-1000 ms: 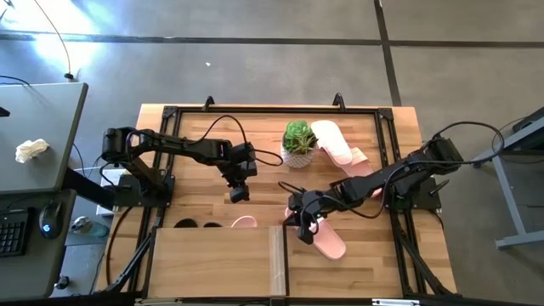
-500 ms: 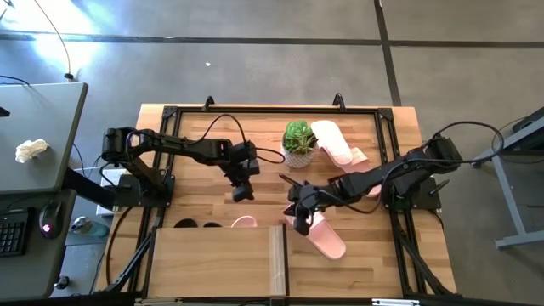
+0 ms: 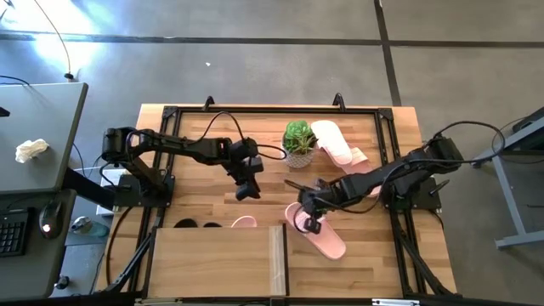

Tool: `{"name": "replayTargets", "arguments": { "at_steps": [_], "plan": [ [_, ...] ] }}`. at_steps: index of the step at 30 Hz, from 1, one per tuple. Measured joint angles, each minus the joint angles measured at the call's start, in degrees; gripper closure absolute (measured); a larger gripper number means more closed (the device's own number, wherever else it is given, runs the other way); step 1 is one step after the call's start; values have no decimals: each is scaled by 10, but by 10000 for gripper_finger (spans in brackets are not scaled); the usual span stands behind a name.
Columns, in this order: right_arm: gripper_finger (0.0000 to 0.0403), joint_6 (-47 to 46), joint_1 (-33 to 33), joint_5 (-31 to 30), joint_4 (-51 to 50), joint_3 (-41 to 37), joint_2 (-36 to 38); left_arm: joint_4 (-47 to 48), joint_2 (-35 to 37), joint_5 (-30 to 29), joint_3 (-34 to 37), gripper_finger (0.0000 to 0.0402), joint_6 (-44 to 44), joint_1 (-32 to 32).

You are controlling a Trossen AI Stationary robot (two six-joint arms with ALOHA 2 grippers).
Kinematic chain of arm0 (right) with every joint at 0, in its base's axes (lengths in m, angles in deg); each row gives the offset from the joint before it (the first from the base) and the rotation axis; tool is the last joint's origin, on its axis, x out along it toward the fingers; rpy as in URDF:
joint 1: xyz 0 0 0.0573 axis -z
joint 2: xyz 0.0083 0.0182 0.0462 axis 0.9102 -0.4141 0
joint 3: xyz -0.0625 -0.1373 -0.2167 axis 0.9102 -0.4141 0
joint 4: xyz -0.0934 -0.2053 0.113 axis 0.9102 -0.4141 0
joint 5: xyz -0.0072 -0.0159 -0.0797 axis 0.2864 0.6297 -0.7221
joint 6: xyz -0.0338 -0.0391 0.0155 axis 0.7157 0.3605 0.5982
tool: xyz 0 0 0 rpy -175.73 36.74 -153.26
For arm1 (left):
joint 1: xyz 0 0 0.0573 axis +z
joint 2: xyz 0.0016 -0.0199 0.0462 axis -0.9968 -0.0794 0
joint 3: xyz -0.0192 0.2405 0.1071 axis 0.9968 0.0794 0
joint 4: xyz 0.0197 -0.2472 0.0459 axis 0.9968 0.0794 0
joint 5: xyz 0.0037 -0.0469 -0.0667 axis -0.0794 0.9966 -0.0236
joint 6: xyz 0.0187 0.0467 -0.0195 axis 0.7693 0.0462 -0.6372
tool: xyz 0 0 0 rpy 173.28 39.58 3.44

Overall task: Pick and place slides into the shelf
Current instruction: Put the pink slide under the shelf

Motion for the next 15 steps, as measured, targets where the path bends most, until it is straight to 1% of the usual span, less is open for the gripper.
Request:
{"name": "replayTargets", "arguments": {
  "at_steps": [4, 7, 11, 15],
  "plan": [
    [403, 45, -44, -60, -64, 0, 48, -1, 0, 56, 0, 213, -20, 0],
    [403, 47, -79, -72, -127, 0, 78, 0, 0, 83, 0, 213, -33, 0],
    [403, 44, -127, -68, -144, 0, 85, 3, -5, 88, 0, 213, -56, 0],
    [402, 103, -162, -82, -134, 1, 74, -1, -12, 83, 0, 213, -65, 0]
  ]
}}
